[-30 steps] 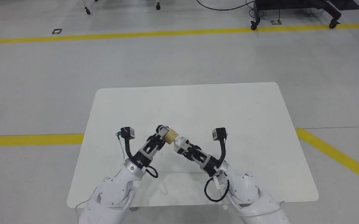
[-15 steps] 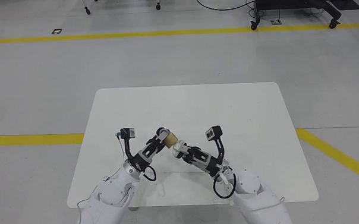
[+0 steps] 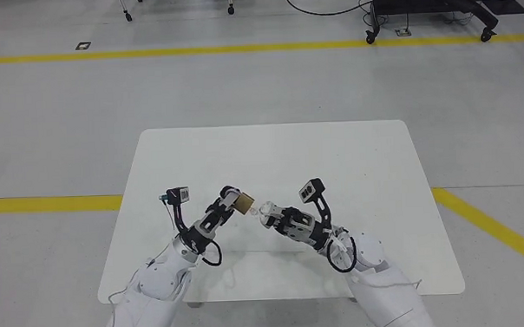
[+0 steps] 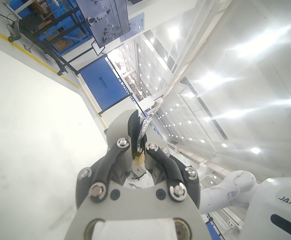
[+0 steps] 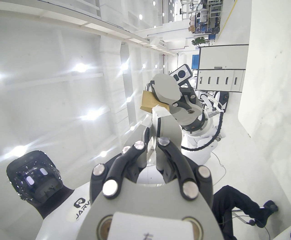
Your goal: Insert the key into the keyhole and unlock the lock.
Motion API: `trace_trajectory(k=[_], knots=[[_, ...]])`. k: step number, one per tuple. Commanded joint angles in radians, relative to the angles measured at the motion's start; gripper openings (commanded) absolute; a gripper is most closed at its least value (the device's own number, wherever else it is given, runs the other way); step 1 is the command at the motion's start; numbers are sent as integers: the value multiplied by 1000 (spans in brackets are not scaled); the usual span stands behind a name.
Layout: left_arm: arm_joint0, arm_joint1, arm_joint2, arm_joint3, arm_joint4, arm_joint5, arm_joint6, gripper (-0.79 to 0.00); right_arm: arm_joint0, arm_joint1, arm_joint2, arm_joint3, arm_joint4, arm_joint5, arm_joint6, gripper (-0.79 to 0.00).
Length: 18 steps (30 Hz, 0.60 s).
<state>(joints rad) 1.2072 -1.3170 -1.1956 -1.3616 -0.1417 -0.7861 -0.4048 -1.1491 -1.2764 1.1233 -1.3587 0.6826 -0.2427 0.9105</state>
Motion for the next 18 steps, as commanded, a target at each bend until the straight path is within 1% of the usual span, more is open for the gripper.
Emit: trace_trajectory(k=[1, 11, 13, 14, 15, 16, 17, 18], knots=[[2, 0, 2, -5, 2, 1, -2, -785, 4, -1, -2, 3, -9, 2, -5, -785], [1, 0, 4, -13, 18, 21, 13, -785, -3, -1, 3, -2, -21, -15, -14, -785], [2, -1, -1, -12, 11, 34, 36, -785, -7, 0, 10, -9, -43, -35, -33, -785], [2, -1, -3, -12, 10, 44, 45, -785, -7, 2, 16, -17, -77, -65, -45, -785], [3, -1, -6, -12, 7, 58, 58, -785, -13, 4, 21, -27, -127, -103, -62, -662], [3, -2, -4, -15, 1, 72, 66, -785, -22, 6, 26, -39, -182, -145, -89, -453], [4, -3, -1, -19, -10, 80, 67, -785, -34, 7, 29, -53, -236, -180, -127, -175], [4, -4, 1, -20, -18, 88, 61, -785, -49, 8, 27, -72, -284, -206, -161, 0]])
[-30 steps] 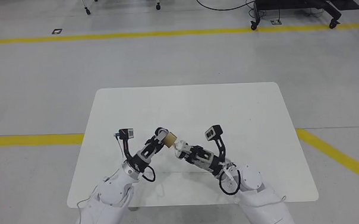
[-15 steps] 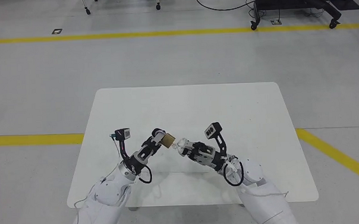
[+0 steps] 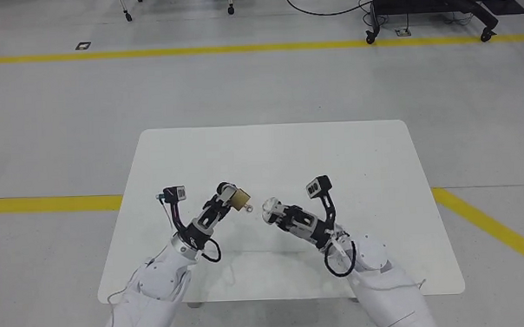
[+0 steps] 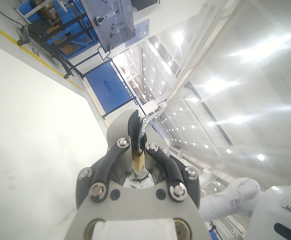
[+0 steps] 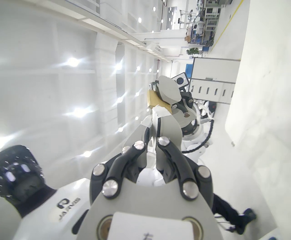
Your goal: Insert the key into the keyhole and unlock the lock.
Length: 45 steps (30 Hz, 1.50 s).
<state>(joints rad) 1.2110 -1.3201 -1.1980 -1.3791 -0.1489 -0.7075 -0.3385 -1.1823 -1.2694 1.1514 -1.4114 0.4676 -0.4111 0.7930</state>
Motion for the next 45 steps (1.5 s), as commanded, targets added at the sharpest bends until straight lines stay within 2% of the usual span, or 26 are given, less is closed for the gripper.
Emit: trace_trajectory(k=[1, 11, 12, 13, 14, 15, 17, 27, 33, 45], knots=[[1, 0, 5, -3, -22, 21, -14, -785, -25, 1, -4, -32, -98, -49, -57, 0], [2, -1, 7, -2, -36, 36, -18, -785, -27, 1, 1, -30, -116, -46, -83, 0], [7, -1, 5, -10, -38, 45, -2, -785, -28, 1, -1, -34, -159, -33, -123, -114], [12, -2, 2, -19, -34, 49, 18, -785, -32, -1, -13, -47, -175, -21, -138, -409], [16, -2, -2, -26, -18, 47, 37, -785, -35, -3, -20, -59, -173, -17, -141, -511], [21, -3, -2, -33, -6, 41, 55, -785, -38, -3, -24, -66, -168, -19, -141, -659], [29, -6, 0, -43, -5, 30, 77, -785, -41, -4, -28, -70, -163, -21, -144, -785], [30, -7, 1, -41, -8, -11, 53, -785, 2, -17, -64, -32, -88, 24, -132, -785], [30, -7, 2, -39, 3, -25, 43, -785, 17, -21, -63, -9, -29, 17, -102, -785], [31, -9, 5, -40, 37, -23, 55, -785, 11, -21, -58, -12, -17, -5, -80, -785]])
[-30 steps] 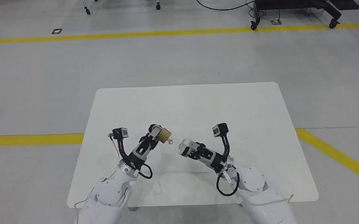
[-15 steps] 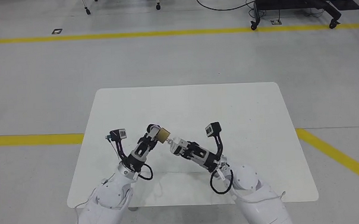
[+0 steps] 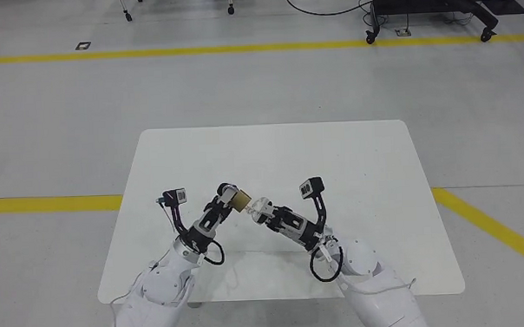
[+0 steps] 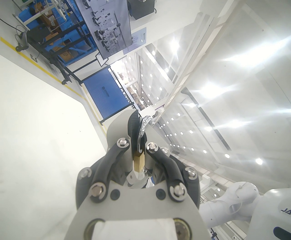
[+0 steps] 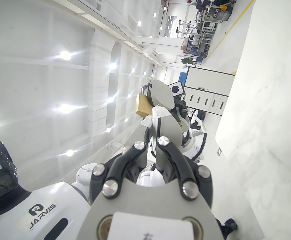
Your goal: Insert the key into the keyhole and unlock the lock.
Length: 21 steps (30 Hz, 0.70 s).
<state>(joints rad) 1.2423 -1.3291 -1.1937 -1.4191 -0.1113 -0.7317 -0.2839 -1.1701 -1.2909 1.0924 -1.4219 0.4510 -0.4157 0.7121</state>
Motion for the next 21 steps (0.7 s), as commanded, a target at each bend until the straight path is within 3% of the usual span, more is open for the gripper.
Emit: trace_trajectory(k=[1, 6, 14, 19, 21], knots=[[0, 0, 0, 0, 1, 3, 1, -785, -2, 0, 2, -3, -1, -2, 1, -785], [-1, -1, -2, 0, -3, 13, 7, -785, -9, 1, 5, -10, -17, -12, -5, -693], [-4, -2, 0, -2, 1, 28, 3, -785, -20, 2, 6, -24, -36, -18, -6, -628], [-8, -4, 7, -5, 43, 35, 7, -785, -21, 1, 4, -26, -39, -16, -9, -640], [-7, -5, 12, -7, 56, 35, 17, -785, -18, 0, 2, -24, -39, -10, -11, -686]])
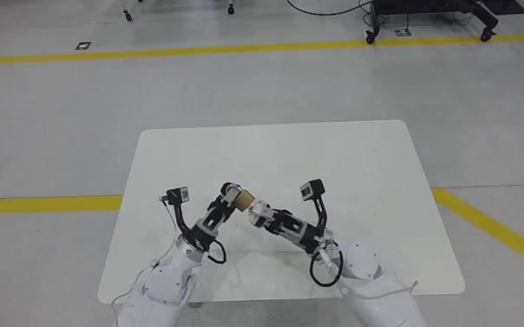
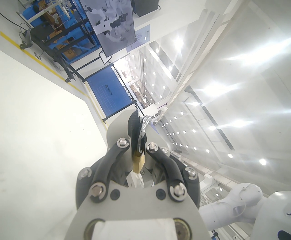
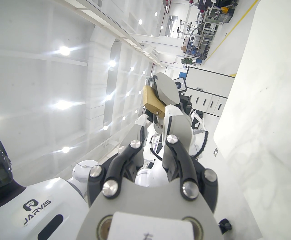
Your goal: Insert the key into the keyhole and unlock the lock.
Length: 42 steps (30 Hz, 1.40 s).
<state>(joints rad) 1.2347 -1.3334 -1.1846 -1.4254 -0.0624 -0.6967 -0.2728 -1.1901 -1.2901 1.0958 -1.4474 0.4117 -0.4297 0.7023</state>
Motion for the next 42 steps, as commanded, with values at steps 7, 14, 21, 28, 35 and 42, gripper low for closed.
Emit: trace_trajectory(k=[7, 14, 21, 28, 35, 42], knots=[[1, -2, -2, 8, 27, -20, 30, -785, 25, -5, -6, 26, 107, 69, 52, -785], [-3, -4, -3, 25, 40, -46, 41, -785, 71, -8, 9, 92, 309, 196, 188, -785], [-5, -4, -3, 35, 71, -79, 39, -785, 108, -11, 3, 145, 376, 307, 253, -785], [-6, -2, -7, 38, 118, -107, 33, -785, 131, -14, -6, 172, 387, 362, 270, -785], [-2, 1, -10, 33, 179, -116, 38, -785, 131, -14, 0, 179, 398, 373, 301, -785], [5, 2, -25, 26, 287, -118, 93, -785, 136, -10, 14, 192, 410, 404, 329, -785]])
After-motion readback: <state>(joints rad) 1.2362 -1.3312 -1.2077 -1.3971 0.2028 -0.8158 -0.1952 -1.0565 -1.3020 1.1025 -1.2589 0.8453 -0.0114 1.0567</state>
